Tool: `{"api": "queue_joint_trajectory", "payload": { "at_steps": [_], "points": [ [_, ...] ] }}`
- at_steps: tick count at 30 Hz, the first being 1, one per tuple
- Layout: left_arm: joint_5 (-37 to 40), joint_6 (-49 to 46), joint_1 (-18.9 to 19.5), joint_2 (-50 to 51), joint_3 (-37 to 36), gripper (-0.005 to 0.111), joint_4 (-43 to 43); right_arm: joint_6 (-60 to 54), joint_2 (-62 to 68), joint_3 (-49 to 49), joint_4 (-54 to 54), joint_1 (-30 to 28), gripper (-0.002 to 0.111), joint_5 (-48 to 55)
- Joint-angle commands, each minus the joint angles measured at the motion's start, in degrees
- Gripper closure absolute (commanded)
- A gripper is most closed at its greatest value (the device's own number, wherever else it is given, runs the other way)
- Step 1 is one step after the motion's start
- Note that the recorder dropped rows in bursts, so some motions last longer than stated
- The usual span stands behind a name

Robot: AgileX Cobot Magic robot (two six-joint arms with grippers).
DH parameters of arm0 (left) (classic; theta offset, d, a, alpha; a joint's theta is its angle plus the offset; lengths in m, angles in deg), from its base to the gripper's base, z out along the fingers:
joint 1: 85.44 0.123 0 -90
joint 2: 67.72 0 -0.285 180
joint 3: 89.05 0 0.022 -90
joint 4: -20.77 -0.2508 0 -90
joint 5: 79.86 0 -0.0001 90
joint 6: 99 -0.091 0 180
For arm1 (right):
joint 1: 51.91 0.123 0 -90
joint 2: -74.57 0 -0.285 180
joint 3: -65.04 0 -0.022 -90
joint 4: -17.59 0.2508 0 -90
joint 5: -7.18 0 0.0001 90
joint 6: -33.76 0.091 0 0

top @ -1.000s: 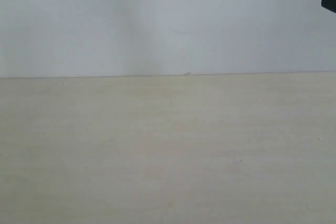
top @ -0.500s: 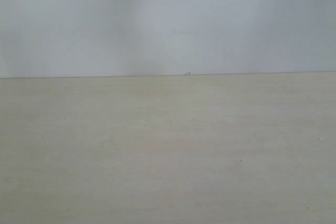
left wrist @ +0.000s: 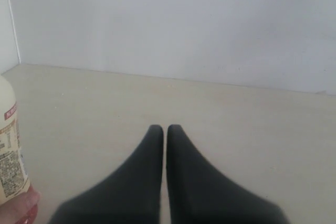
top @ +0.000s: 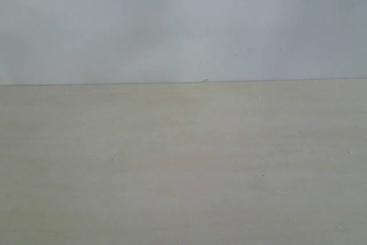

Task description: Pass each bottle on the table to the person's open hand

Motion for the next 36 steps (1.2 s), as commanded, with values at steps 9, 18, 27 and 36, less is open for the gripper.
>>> {"api": "queue_joint_trajectory", "payload": {
  "at_steps": [9, 18, 27, 36],
  "points": [
    [0.13, 0.26, 0.15, -0.15, 0.11, 0.103, -0.03, 36.23, -2.34, -9.85, -31.88, -0.1, 0.108, -6.55],
    [0.13, 0.26, 0.15, -0.15, 0.11, 0.103, -0.03, 32.39, -2.34, -10.33, -31.88, -0.1, 0.108, -5.43],
    [0.13, 0.26, 0.15, -0.15, 0.11, 0.103, -0.03, 31.48, -2.34, -10.33, -31.88, -0.1, 0.108, -6.17],
    [0.13, 0.26, 0.15, -0.15, 0.11, 0.103, -0.03, 31.48, -2.34, -10.33, -31.88, -0.1, 0.108, -6.17]
  ]
}}
